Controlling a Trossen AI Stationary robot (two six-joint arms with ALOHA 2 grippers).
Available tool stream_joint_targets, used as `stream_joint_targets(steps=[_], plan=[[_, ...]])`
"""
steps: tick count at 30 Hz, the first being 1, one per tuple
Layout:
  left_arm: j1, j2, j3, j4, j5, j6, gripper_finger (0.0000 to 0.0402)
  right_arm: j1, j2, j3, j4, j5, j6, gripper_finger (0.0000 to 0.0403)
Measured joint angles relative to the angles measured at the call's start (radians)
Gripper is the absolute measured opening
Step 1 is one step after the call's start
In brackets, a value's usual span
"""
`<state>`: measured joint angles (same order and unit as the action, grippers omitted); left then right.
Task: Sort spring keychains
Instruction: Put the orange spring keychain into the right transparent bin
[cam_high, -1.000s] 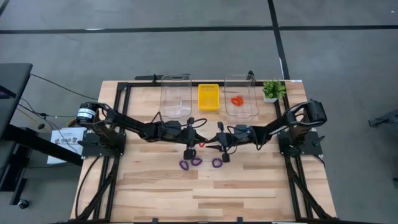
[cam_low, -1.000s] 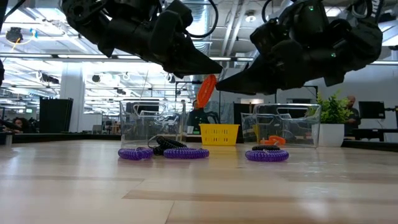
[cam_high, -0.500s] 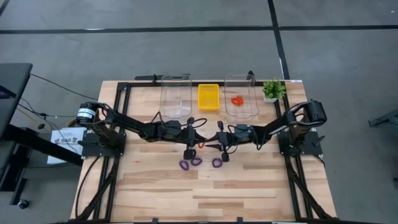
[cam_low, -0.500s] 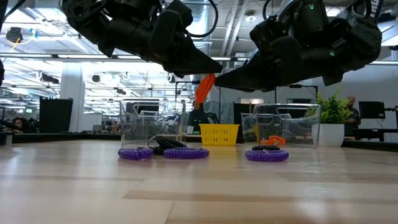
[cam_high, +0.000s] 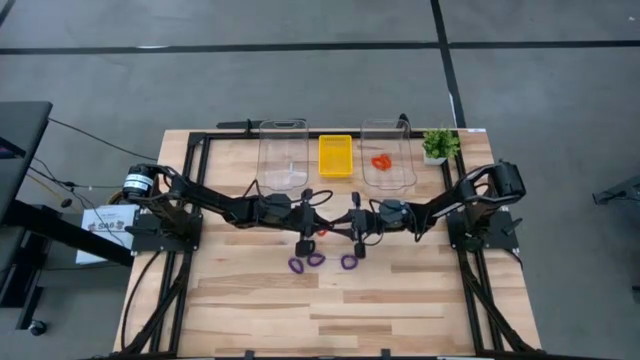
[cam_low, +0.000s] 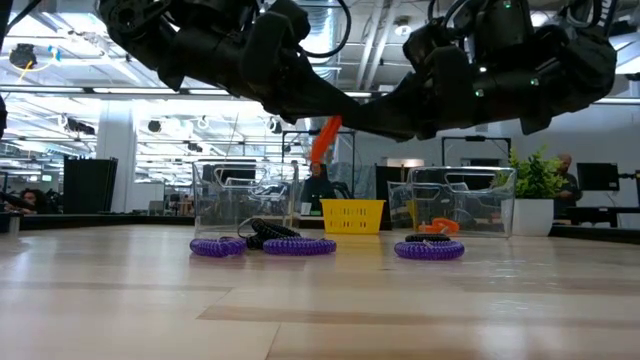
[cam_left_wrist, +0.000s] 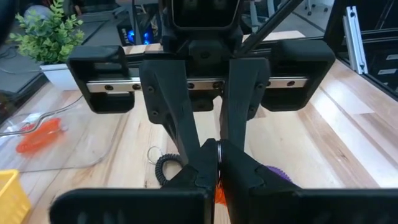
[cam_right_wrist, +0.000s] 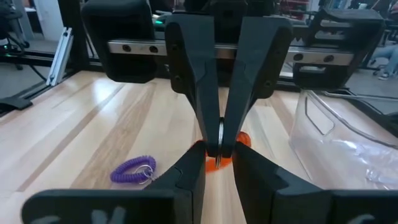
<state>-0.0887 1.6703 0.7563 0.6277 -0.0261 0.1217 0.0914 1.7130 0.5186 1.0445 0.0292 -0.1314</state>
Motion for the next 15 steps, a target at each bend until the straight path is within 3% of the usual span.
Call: stream_joint_targets(steps=[5, 12, 15], plan=[[-0.002, 0.0, 0.0, -0.001, -0.001, 0.0, 0.0014, -0.002, 0.0, 0.0, 0.0, 0.0, 0.009, 0.0064], [-0.003, 0.0, 0.0, -0.006, -0.005, -0.002, 0.0014, -0.002, 0.0, 0.0, -0.02, -0.007, 0.003, 0.0006], [-0.002, 0.0, 0.0, -0.006, -0.006, -0.002, 0.0014, -0.002, 0.0, 0.0, -0.021, -0.007, 0.002, 0.0008]])
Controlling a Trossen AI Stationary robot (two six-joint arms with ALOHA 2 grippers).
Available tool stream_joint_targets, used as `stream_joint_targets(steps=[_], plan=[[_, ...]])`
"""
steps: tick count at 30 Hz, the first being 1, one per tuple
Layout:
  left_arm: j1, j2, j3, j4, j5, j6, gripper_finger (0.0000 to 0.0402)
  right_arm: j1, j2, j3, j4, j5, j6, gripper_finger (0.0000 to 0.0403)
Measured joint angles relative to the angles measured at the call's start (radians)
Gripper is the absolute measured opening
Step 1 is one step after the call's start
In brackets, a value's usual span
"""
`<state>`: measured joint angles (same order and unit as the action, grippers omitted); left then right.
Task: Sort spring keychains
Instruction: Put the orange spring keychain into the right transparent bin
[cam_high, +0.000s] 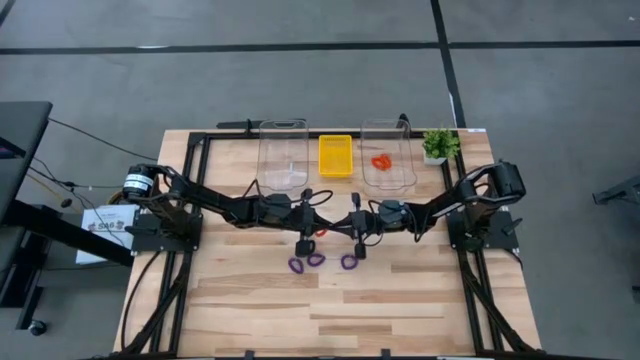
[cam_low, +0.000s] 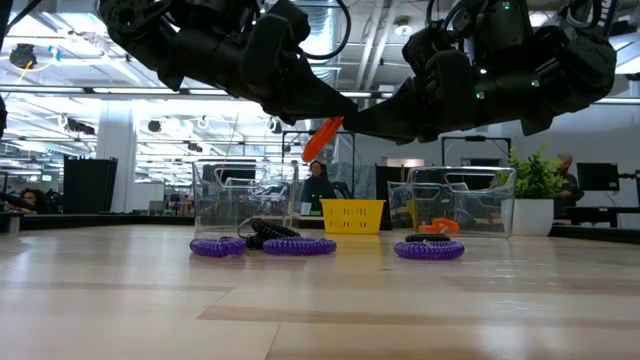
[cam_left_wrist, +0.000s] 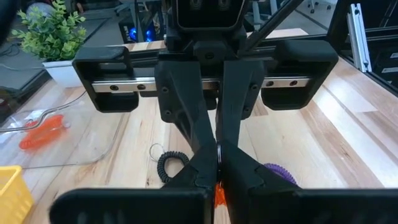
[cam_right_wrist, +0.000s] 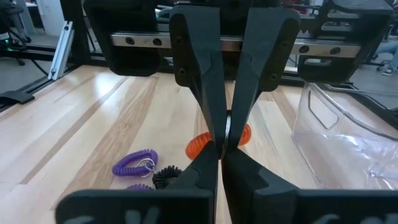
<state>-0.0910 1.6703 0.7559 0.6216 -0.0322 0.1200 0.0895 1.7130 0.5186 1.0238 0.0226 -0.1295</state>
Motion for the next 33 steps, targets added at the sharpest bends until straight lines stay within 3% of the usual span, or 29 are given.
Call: stream_joint_targets(steps=[14, 33], plan=[[0.0, 0.0, -0.001, 0.006, 0.002, -0.012, 0.0022, 0.0, 0.0, 0.0, 0.0, 0.0, -0.001, 0.0002], [-0.004, 0.0, -0.001, 0.005, -0.002, -0.02, 0.0118, -0.013, 0.0, 0.0, 0.002, 0.037, 0.018, 0.0002]])
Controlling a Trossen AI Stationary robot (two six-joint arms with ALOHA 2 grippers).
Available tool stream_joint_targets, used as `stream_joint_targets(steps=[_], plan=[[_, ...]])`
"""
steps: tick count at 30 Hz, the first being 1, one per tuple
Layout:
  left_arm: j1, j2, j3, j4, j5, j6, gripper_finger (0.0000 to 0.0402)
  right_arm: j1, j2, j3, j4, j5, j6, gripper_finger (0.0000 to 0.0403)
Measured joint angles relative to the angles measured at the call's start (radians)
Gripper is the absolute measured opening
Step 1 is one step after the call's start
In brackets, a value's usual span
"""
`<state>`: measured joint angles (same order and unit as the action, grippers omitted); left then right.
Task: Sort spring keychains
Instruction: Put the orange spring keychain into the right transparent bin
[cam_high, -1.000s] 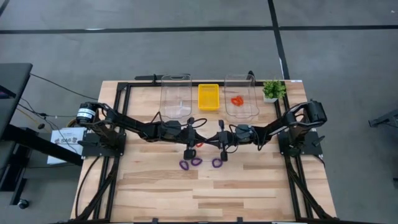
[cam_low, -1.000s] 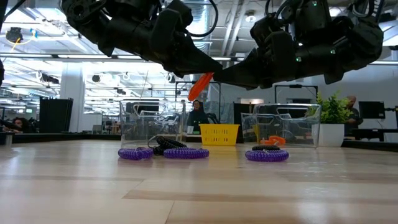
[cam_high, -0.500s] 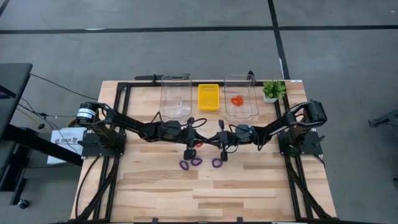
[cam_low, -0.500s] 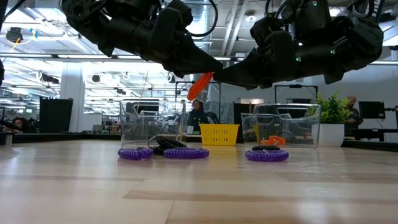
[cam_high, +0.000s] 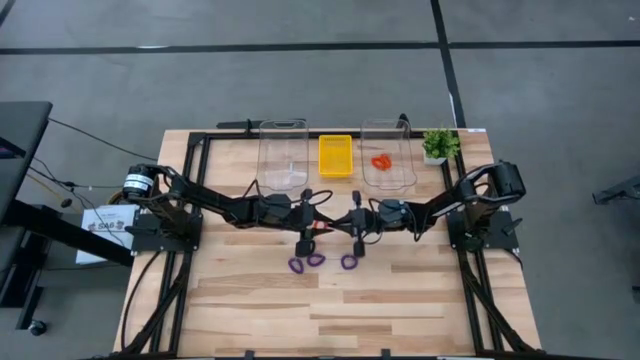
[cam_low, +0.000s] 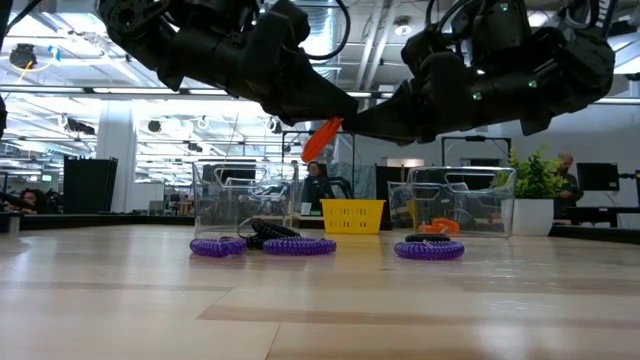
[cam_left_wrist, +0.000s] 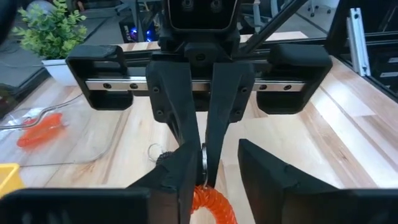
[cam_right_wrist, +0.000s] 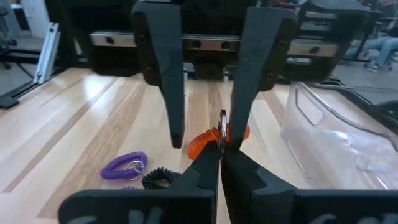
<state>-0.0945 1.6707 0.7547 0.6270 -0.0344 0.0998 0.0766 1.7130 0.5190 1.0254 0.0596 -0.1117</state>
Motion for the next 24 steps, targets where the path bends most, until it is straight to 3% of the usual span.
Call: stream_joint_targets(steps=[13, 24], plan=[[-0.003, 0.0, 0.002, -0.043, -0.022, 0.008, 0.012, -0.01, -0.006, 0.001, -0.024, -0.005, 0.015, 0.0002], [0.011, 0.004, -0.002, -0.096, -0.044, 0.023, 0.0125, 0.021, -0.235, 0.003, -0.353, -0.004, 0.034, 0.0003]])
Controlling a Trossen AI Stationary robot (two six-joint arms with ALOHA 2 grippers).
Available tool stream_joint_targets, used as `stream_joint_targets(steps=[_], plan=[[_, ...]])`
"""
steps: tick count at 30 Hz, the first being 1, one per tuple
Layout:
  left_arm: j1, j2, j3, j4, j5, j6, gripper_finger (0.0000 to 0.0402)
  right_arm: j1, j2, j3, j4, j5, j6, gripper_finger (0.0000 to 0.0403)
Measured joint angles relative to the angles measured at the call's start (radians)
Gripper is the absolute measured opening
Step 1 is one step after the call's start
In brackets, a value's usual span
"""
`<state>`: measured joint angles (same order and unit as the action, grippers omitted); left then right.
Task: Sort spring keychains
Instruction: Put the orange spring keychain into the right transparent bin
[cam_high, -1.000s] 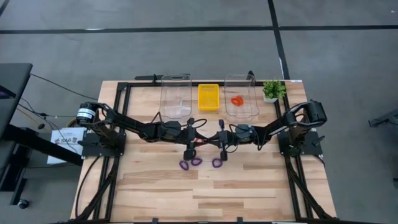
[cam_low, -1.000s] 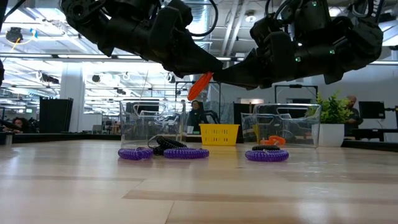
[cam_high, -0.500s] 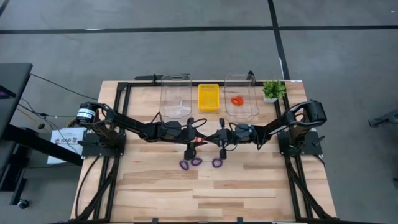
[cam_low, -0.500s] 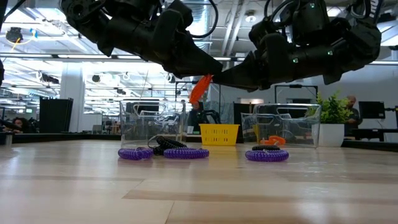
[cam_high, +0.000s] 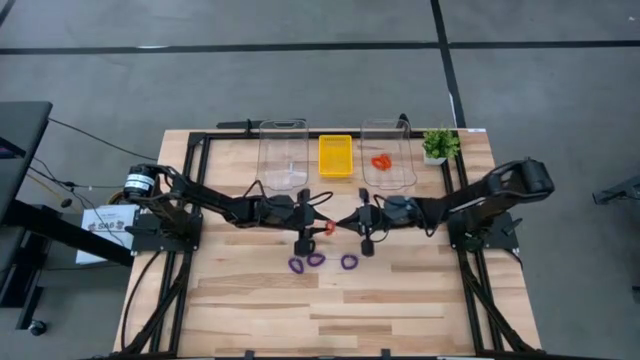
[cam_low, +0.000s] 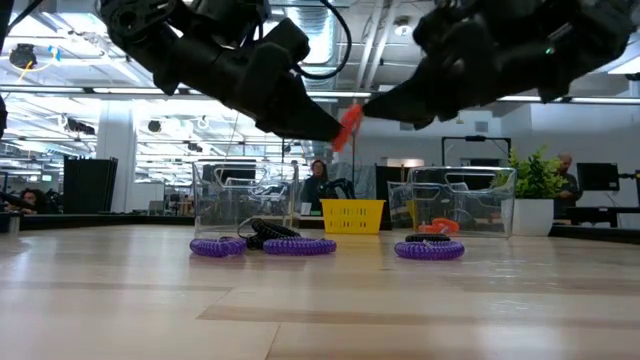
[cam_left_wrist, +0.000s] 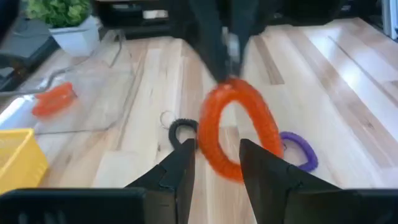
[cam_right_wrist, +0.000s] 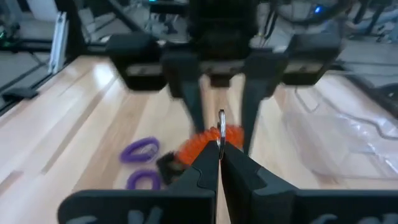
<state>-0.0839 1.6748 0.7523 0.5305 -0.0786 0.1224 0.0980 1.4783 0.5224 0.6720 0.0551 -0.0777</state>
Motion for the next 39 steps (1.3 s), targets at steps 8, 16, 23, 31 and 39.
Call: stream_joint_targets(steps=[8, 16, 23, 31, 39], plan=[[-0.001, -0.001, 0.001, 0.001, 0.0, 0.0, 0.0123, 0.05, -0.151, 0.0, -0.17, 0.048, 0.051, 0.0003], [-0.001, -0.002, 0.001, 0.007, 0.0, -0.008, 0.0122, 0.111, -0.23, -0.002, -0.311, 0.383, 0.118, 0.0002], [-0.006, -0.004, -0.009, 0.01, 0.009, -0.091, 0.0122, 0.113, -0.277, -0.002, -0.432, 0.716, 0.133, 0.0001], [-0.016, -0.004, -0.05, 0.009, 0.012, -0.115, 0.0122, 0.036, -0.274, -0.003, -0.522, 0.943, 0.211, 0.0002], [-0.016, -0.004, -0.082, 0.015, 0.012, -0.15, 0.0122, -0.125, -0.288, 0.011, -0.55, 0.917, 0.211, 0.0003]])
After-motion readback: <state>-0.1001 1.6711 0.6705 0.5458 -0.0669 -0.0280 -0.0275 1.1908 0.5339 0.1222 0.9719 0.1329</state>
